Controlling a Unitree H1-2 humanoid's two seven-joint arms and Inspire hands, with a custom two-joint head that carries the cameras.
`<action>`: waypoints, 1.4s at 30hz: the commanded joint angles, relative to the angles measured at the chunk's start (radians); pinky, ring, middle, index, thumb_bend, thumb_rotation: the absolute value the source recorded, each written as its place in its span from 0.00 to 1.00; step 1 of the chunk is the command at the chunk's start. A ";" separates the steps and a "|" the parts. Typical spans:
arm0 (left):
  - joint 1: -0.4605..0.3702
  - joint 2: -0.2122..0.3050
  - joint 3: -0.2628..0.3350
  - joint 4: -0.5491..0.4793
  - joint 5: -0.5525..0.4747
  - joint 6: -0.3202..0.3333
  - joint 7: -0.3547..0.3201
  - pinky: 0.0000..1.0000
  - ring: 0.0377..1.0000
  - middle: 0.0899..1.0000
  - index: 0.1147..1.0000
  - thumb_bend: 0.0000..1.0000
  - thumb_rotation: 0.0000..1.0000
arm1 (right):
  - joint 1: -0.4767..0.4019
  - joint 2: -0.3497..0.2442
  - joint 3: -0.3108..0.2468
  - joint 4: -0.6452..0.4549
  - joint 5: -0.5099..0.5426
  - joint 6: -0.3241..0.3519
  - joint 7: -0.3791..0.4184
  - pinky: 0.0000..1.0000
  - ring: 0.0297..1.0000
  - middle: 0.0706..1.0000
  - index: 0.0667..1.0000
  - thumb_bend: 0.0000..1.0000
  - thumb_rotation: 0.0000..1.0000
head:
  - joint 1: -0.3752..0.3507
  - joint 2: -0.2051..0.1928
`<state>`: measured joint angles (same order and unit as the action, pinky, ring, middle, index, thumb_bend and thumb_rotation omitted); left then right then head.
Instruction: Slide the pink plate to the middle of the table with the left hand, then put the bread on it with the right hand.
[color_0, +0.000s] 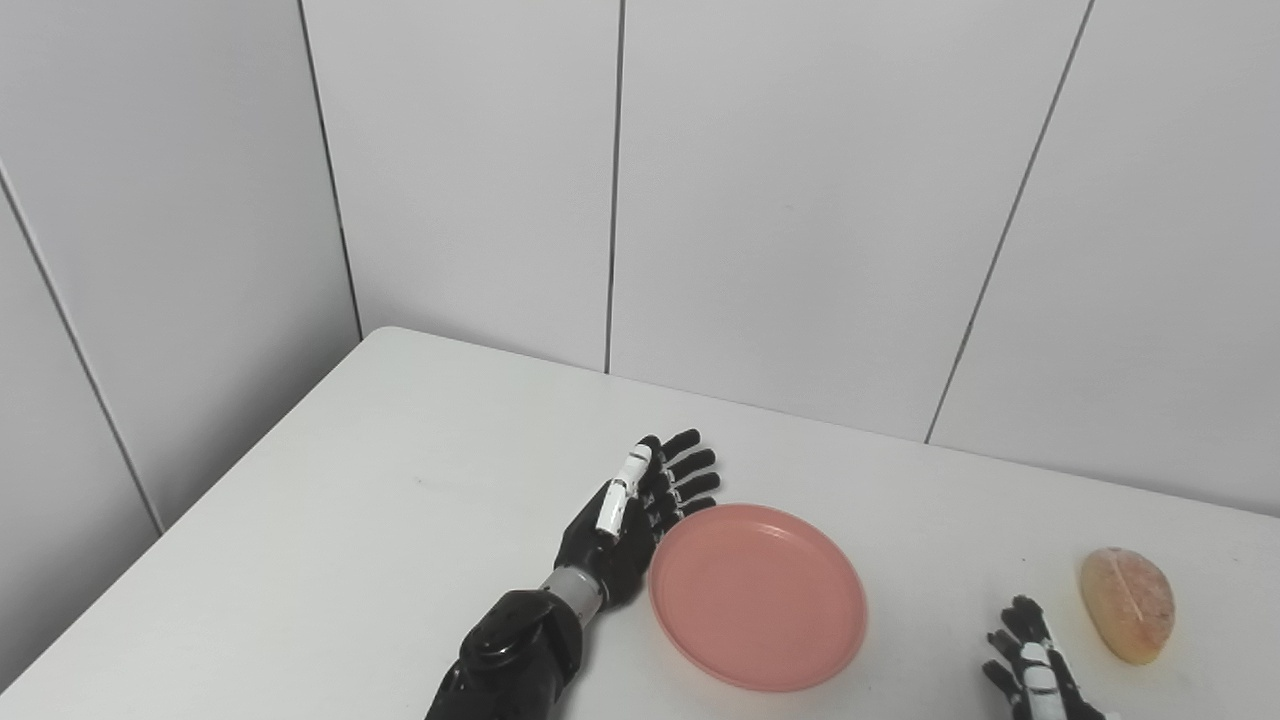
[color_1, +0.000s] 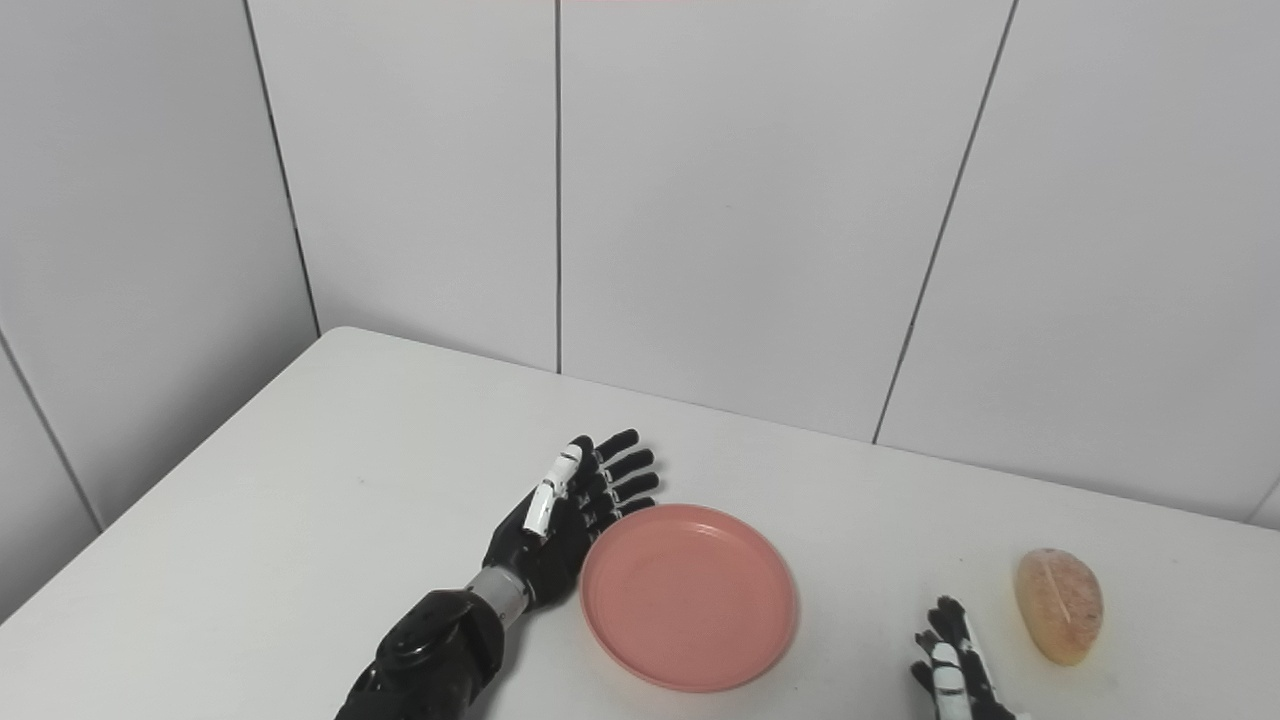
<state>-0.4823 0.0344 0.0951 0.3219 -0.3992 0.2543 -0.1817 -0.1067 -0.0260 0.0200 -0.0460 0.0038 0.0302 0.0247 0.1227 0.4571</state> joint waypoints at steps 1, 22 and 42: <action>0.041 -0.018 -0.013 0.003 0.007 0.050 0.002 0.87 0.87 0.87 0.85 0.36 1.00 | -0.019 0.006 0.009 -0.021 -0.005 -0.017 0.004 0.91 0.94 0.95 0.95 0.25 1.00 | -0.001 0.001; 0.073 -0.055 0.003 0.054 0.028 -0.016 0.025 0.92 0.90 0.90 0.89 0.39 1.00 | -0.029 0.037 0.034 -0.020 -0.084 -0.009 -0.031 0.89 0.91 0.93 0.93 0.33 1.00 | -0.129 0.022; 0.112 -0.035 0.006 0.068 0.024 -0.101 -0.020 0.95 0.93 0.93 0.93 0.37 1.00 | -0.066 0.056 0.056 -0.175 -0.219 0.084 -0.054 0.86 0.91 0.93 0.92 0.43 0.87 | -0.319 -0.007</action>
<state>-0.4271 -0.0104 0.0958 0.3353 -0.3921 0.1282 -0.2153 -0.1422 0.0336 0.0729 -0.1717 -0.1978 0.1126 -0.0213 -0.1962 0.4495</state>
